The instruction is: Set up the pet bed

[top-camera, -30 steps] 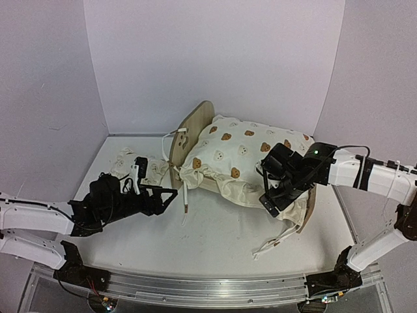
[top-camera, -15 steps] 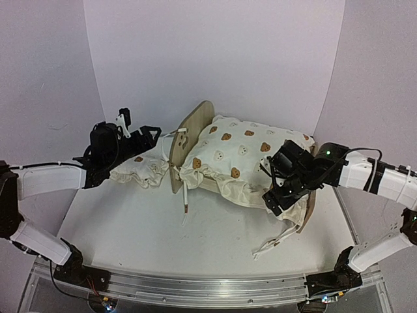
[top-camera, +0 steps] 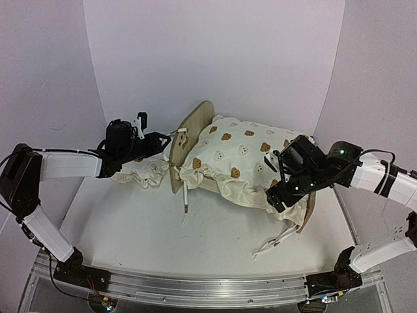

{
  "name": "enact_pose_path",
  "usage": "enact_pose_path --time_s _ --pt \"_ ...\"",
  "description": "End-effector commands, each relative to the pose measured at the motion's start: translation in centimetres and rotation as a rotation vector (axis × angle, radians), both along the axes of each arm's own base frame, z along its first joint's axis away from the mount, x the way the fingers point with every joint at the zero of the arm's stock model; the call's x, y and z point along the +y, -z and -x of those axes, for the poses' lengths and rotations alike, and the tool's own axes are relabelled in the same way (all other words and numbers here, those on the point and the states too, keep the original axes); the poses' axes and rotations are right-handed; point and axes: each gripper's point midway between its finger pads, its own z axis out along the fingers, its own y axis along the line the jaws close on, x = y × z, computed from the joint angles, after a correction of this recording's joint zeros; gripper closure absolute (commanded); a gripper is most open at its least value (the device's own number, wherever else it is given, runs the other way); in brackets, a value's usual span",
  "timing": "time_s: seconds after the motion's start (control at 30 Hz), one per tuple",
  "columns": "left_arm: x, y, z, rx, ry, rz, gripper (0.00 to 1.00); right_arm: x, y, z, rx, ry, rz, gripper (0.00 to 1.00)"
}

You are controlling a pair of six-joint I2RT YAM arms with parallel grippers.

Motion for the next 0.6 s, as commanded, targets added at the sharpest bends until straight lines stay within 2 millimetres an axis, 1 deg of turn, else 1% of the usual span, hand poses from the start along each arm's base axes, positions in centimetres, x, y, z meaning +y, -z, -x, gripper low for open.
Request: enact_pose_path --time_s 0.0,0.03,0.07,0.1,0.17,0.23,0.3,0.33,0.4,0.43,0.47,0.5,0.57 --pt "0.0 -0.3 0.5 -0.010 0.015 0.018 0.64 1.2 -3.2 -0.9 -0.076 -0.013 -0.083 0.05" --pt "0.3 0.8 0.8 0.006 0.012 0.004 0.76 1.2 -3.3 -1.0 -0.082 -0.013 -0.080 0.04" --pt "0.7 1.9 1.1 0.028 0.000 -0.008 0.90 1.2 -3.3 -1.2 -0.089 -0.007 -0.076 0.04" --pt "1.4 3.3 1.6 0.058 -0.028 -0.019 0.99 1.2 -3.2 -1.3 -0.090 -0.006 -0.069 0.04" --pt "2.8 6.7 3.3 0.148 -0.073 -0.026 1.00 1.3 -2.7 -1.5 -0.086 -0.011 -0.045 0.03" --pt "4.1 10.2 5.5 0.240 -0.110 -0.039 1.00 1.0 -1.9 -1.9 -0.089 -0.012 0.006 0.03" --pt "5.2 12.5 7.5 0.299 -0.125 -0.051 0.92 1.0 -1.6 -2.2 -0.095 -0.034 0.040 0.02" --pt "5.4 13.1 8.2 0.315 -0.118 -0.053 0.90 1.4 -1.4 -2.3 -0.087 -0.055 0.049 0.03" --pt "5.5 13.5 9.5 0.324 -0.091 -0.060 0.80 2.3 -0.5 -2.6 -0.060 -0.082 0.063 0.04" --pt "5.7 12.9 10.0 0.314 -0.085 -0.057 0.73 2.6 0.1 -2.7 -0.046 -0.088 0.078 0.06" --pt "5.8 12.4 10.5 0.304 -0.076 -0.056 0.64 2.6 0.6 -3.0 -0.041 -0.083 0.110 0.07" --pt "5.8 11.6 10.9 0.285 -0.068 -0.055 0.57 2.2 1.1 -3.3 -0.047 -0.065 0.146 0.07" --pt "5.6 9.3 11.7 0.227 -0.052 -0.053 0.44 1.4 2.0 -3.7 -0.043 -0.040 0.221 0.10"
